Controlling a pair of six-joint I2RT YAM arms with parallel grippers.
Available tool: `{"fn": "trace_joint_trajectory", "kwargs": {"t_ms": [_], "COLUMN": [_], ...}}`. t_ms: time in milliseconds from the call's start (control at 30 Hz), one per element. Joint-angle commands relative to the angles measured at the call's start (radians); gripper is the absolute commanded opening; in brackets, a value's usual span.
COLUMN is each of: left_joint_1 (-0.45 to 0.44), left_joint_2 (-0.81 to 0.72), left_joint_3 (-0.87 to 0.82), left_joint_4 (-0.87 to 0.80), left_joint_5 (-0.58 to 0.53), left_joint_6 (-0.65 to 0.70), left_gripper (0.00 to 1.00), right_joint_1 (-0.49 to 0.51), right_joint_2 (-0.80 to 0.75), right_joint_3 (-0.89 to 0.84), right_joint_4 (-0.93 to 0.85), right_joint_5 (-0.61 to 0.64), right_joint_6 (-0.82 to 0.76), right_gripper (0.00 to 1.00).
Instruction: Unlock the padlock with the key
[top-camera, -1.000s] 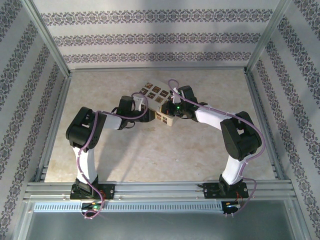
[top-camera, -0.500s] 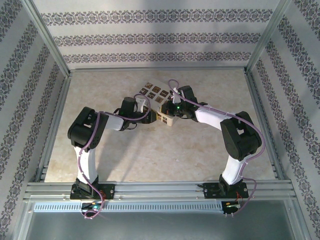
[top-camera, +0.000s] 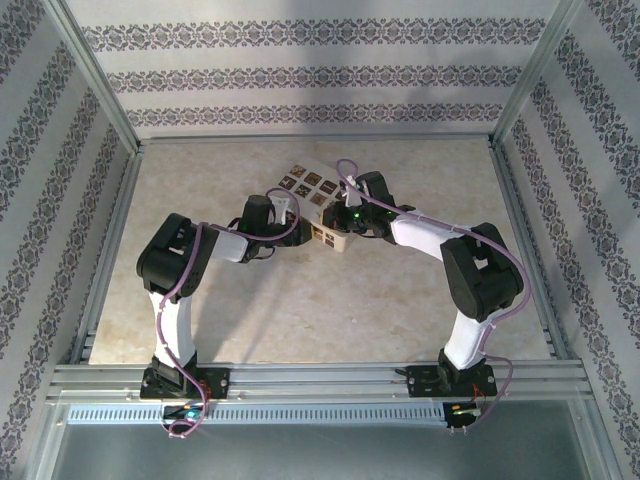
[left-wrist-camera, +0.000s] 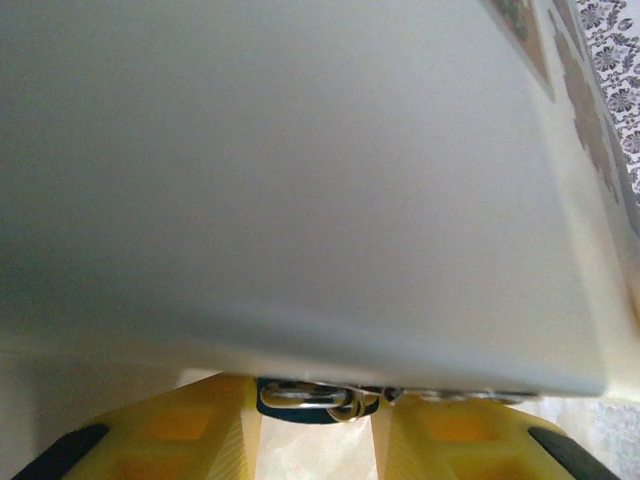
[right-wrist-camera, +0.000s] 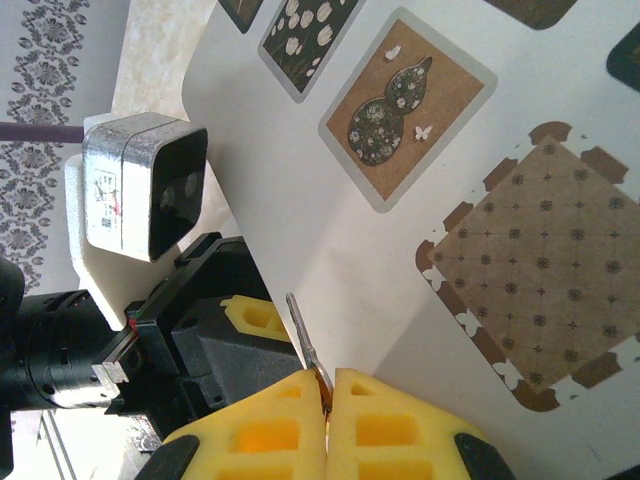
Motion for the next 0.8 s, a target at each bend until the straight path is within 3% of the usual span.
{"fn": "trace_joint_trajectory", "kwargs": {"t_ms": [0, 533, 767], "left_joint_1": [-0.018, -0.04, -0.042], "left_joint_2": [0.022, 0.035, 0.017], "left_joint_3": [-0.004, 0.006, -0.002], "left_joint_4": [0.084, 0.109, 0.117], "left_joint_5": [-0.018, -0.029, -0.038], "left_joint_6": [-0.035, -0.067, -0.07], "left_gripper": [0.34, 0.35, 0.22], "right_joint_1": [0.004, 0.006, 0.007], "right_joint_2": [0.016, 0.013, -0.003], "right_joint_3": [-0.031, -0.032, -0.032], "right_joint_4": [-0.039, -0.036, -0.032], "right_joint_5": [0.018, 0.021, 0.019], "right_joint_6": [0.002, 0.003, -0.003], "right_gripper": [0.0, 0.0, 0.0]}}
